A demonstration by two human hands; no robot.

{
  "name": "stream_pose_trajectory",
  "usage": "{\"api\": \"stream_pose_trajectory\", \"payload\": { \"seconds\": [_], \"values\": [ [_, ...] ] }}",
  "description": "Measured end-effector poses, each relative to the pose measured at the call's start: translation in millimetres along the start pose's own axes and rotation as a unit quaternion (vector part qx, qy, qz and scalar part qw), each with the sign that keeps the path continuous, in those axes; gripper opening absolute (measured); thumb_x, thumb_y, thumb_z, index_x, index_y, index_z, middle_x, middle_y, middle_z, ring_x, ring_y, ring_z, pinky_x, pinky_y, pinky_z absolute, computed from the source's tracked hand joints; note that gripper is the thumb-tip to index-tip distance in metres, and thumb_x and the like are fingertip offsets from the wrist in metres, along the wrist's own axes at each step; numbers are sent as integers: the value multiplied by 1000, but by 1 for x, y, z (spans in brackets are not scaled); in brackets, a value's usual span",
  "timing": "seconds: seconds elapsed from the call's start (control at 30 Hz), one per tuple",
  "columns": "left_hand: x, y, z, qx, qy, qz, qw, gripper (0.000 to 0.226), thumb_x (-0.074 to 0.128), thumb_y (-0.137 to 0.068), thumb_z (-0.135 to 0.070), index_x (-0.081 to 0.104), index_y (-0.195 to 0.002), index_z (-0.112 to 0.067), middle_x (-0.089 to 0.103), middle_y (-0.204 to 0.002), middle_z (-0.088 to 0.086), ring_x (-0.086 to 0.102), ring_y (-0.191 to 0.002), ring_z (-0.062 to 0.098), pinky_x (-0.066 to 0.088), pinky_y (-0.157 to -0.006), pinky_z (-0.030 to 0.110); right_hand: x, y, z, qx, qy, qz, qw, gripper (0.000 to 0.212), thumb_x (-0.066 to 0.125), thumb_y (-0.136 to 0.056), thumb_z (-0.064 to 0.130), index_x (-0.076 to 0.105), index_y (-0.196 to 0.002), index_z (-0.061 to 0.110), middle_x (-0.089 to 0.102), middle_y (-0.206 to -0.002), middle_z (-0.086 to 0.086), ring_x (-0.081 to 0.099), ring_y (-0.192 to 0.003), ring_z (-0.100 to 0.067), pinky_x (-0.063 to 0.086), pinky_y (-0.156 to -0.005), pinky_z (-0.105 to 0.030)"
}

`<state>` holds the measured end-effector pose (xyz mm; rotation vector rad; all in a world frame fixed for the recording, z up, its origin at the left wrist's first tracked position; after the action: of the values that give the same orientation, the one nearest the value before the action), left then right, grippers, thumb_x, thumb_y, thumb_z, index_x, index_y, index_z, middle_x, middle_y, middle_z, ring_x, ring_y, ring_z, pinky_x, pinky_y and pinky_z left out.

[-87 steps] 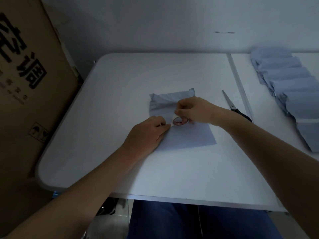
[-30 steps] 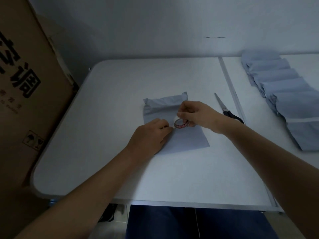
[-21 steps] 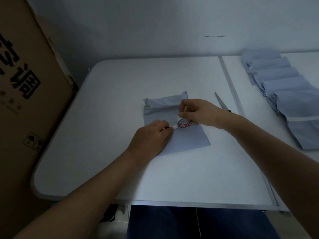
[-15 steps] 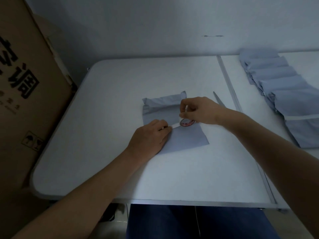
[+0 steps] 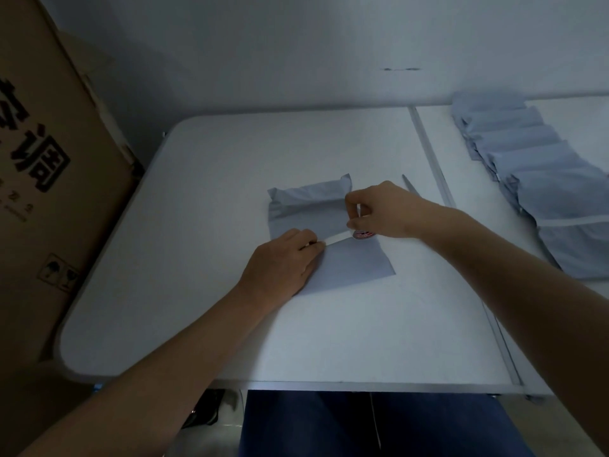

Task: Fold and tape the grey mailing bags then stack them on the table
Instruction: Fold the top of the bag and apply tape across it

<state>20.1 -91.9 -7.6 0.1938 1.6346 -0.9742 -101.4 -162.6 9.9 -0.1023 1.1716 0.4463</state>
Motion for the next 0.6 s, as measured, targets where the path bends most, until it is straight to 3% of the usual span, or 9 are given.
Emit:
{"api": "stream_pose_trajectory", "payload": {
  "seconds": [0.23,0.33,0.5,0.57,0.6],
  "values": [
    [3,1,0,3,-12,7,1000,22,56,-91,-22,72,-104,-16,66,-99,-3,60,-81,16,44,-50,27,3,4,-6,16,58,-6,998,20,61,-84,30,48,-69,29,64,-87,0,63,-79,-21,50,-65,-29],
    [7,2,0,9,-23,20,999,22,58,-90,-19,69,-108,-15,65,-103,-2,60,-83,17,48,-51,30,3,4,-7,19,52,-8,998,20,63,-84,33,48,-70,31,61,-87,4,61,-82,-19,44,-66,-28],
    [7,-1,-10,48,-55,29,997,30,63,-86,-11,66,-115,-18,64,-107,-4,56,-81,18,42,-56,28,3,16,-24,55,-83,-27,995,23,62,-88,45,61,-77,25,64,-75,14,54,-62,6,34,-49,-10],
    [7,-1,-12,62,-57,30,996,34,63,-85,-9,65,-118,-19,63,-108,-4,54,-81,18,41,-61,27,5,19,-30,69,-140,-49,987,28,54,-94,43,59,-79,20,66,-76,9,58,-67,3,39,-56,-15],
    [8,-1,-12,65,-56,31,996,36,63,-85,-9,64,-119,-19,63,-109,-4,52,-81,18,40,-62,26,7,18,-34,81,-164,-55,982,29,50,-96,40,59,-81,17,67,-77,4,63,-74,-6,45,-65,-23]
  ]
}}
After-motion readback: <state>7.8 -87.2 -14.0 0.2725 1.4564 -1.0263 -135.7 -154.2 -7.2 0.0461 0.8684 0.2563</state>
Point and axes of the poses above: each hand's wrist, its own y-axis away from the middle knuckle, its own x-axis out of the palm, z = x × y, the point moved 10 cm from there along -y, towards the middle knuckle
